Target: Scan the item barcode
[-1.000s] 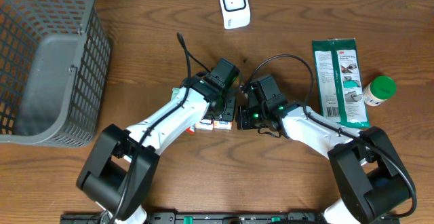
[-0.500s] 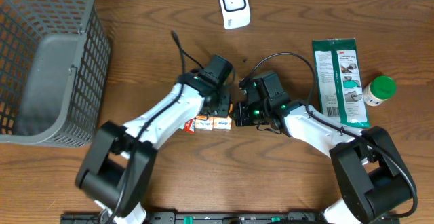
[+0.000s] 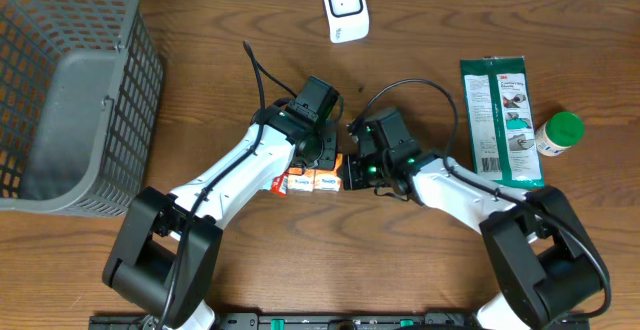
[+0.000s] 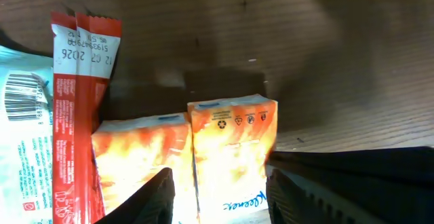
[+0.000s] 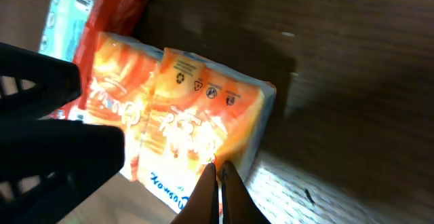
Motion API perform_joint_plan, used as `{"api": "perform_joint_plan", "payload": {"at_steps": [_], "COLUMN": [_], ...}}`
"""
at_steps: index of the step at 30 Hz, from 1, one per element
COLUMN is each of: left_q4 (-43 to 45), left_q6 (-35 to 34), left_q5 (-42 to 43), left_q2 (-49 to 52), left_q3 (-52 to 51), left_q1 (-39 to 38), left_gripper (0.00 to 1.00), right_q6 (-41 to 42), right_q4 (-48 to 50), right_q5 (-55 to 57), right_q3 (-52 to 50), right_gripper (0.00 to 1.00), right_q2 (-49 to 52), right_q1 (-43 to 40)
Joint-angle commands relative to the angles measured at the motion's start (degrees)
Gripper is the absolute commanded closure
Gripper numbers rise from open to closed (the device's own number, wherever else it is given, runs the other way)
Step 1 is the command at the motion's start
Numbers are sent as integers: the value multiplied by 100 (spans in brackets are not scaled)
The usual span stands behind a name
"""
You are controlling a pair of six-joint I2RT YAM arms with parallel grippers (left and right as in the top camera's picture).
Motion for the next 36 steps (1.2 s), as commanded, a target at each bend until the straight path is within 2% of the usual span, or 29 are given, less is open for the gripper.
{"api": "perform_joint_plan", "payload": {"at_steps": [1, 36], "left_q4": [-15, 221], "left_q6": [74, 72], "left_q5": [11, 55], "left_q2": [2, 472], "left_q3": [-31, -201], "left_q1": [-9, -166], "left_gripper": [55, 55], "right_q6": [131, 365], "right_q4": [4, -345], "right_q5": [184, 184], "right_q3": [-66, -66], "right_gripper": [99, 99], "right_q2": [179, 208], "right_q1": [48, 15]}}
